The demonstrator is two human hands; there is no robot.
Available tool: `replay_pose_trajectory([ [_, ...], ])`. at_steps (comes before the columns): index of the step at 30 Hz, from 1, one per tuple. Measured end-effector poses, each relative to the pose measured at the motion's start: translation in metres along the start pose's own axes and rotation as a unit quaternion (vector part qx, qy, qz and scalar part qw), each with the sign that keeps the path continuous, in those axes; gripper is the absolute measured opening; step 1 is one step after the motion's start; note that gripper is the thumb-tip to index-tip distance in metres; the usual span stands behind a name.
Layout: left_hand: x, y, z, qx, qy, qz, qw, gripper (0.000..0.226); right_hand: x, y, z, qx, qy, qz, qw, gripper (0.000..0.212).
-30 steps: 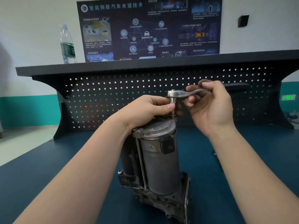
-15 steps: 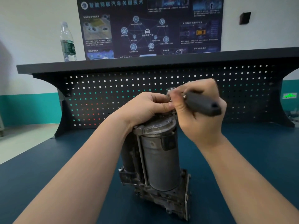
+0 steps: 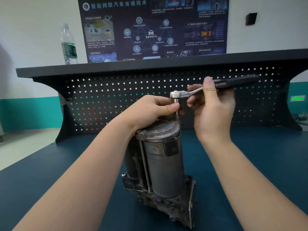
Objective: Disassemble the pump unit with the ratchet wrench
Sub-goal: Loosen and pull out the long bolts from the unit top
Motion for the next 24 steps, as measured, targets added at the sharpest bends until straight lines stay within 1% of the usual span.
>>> replay_pose_trajectory([
  [1,0.0,0.0,-0.001,-0.005,0.001,-0.012,1.0,0.012,0.02,0.009,0.006,0.055,-0.128,0.095,0.986,0.01],
  [2,-0.001,0.0,-0.001,-0.009,0.006,-0.024,1.0,0.01,0.034,0.021,0.015,0.126,-0.24,0.18,0.946,0.008],
  [3,-0.002,0.0,-0.001,-0.01,0.013,-0.028,0.999,0.009,0.041,0.031,0.026,0.185,-0.319,0.244,0.897,0.01],
  [4,-0.002,0.001,0.0,-0.007,0.02,-0.025,0.999,0.009,0.042,0.035,0.031,0.214,-0.358,0.277,0.866,0.014],
  [5,-0.003,0.002,0.001,0.003,0.024,-0.015,1.0,0.01,0.041,0.036,0.031,0.215,-0.353,0.283,0.866,0.013],
  [6,-0.003,0.004,0.002,0.012,0.025,-0.005,1.0,0.013,0.039,0.034,0.025,0.198,-0.313,0.267,0.89,0.009],
  [7,-0.003,0.004,0.003,0.016,0.021,0.003,1.0,0.016,0.035,0.028,0.016,0.165,-0.245,0.225,0.928,0.007],
  [8,-0.002,0.004,0.003,0.014,0.015,0.008,1.0,0.017,0.028,0.019,0.006,0.118,-0.159,0.164,0.966,0.01],
  [9,-0.002,0.003,0.003,0.009,0.01,0.015,1.0,0.017,0.016,0.01,-0.002,0.071,-0.053,0.081,0.993,0.013],
  [10,-0.002,0.002,0.003,0.005,0.008,0.021,1.0,0.017,0.0,0.002,-0.007,0.029,0.067,-0.011,0.997,0.016],
  [11,-0.002,0.001,0.004,0.0,0.009,0.021,1.0,0.017,-0.014,-0.002,-0.009,0.0,0.169,-0.085,0.982,0.018],
  [12,-0.002,0.0,0.004,-0.003,0.01,0.013,1.0,0.017,-0.023,-0.004,-0.009,-0.02,0.235,-0.13,0.963,0.017],
  [13,-0.003,0.0,0.004,-0.005,0.01,0.008,1.0,0.017,-0.028,-0.004,-0.008,-0.03,0.262,-0.146,0.953,0.013],
  [14,-0.003,0.0,0.004,-0.009,0.008,0.004,1.0,0.016,-0.029,-0.004,-0.008,-0.031,0.252,-0.141,0.957,0.009],
  [15,-0.002,-0.001,0.004,-0.013,0.006,0.005,1.0,0.016,-0.025,-0.004,-0.008,-0.028,0.21,-0.117,0.97,0.007],
  [16,-0.002,-0.001,0.002,-0.015,0.006,0.001,1.0,0.016,-0.015,-0.002,-0.008,-0.011,0.135,-0.067,0.989,0.007],
  [17,-0.002,0.0,0.001,-0.017,0.005,-0.002,1.0,0.017,0.002,0.003,-0.005,0.022,0.029,0.008,0.999,0.008],
  [18,-0.003,0.001,0.0,-0.017,0.009,-0.004,1.0,0.02,0.021,0.012,0.001,0.073,-0.092,0.101,0.988,0.012],
  [19,-0.005,0.003,0.0,-0.017,0.017,-0.009,1.0,0.025,0.035,0.024,0.011,0.137,-0.201,0.191,0.951,0.017],
  [20,-0.006,0.003,0.0,-0.02,0.028,-0.018,0.999,0.032,0.041,0.035,0.022,0.199,-0.281,0.263,0.901,0.019],
  [21,-0.008,0.002,0.001,-0.023,0.039,-0.024,0.999,0.036,0.042,0.041,0.031,0.235,-0.33,0.309,0.861,0.017],
  [22,-0.007,0.002,0.002,-0.017,0.041,-0.015,0.999,0.033,0.043,0.043,0.033,0.243,-0.341,0.32,0.85,0.014],
  [23,-0.007,0.004,0.003,-0.002,0.033,0.007,0.999,0.022,0.043,0.042,0.03,0.23,-0.315,0.302,0.87,0.012],
  [24,-0.005,0.005,0.004,0.011,0.026,0.022,0.999,0.015,0.04,0.037,0.022,0.201,-0.255,0.253,0.911,0.013],
])
Point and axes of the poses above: each hand's wrist, its own z-axis away from the middle knuckle, its own y-axis out of the palm, x = y × z, the point moved 7 cm from there along -z, towards the middle knuckle, and after that the axes turned 3 degrees about -z, right-handed, at the moved point
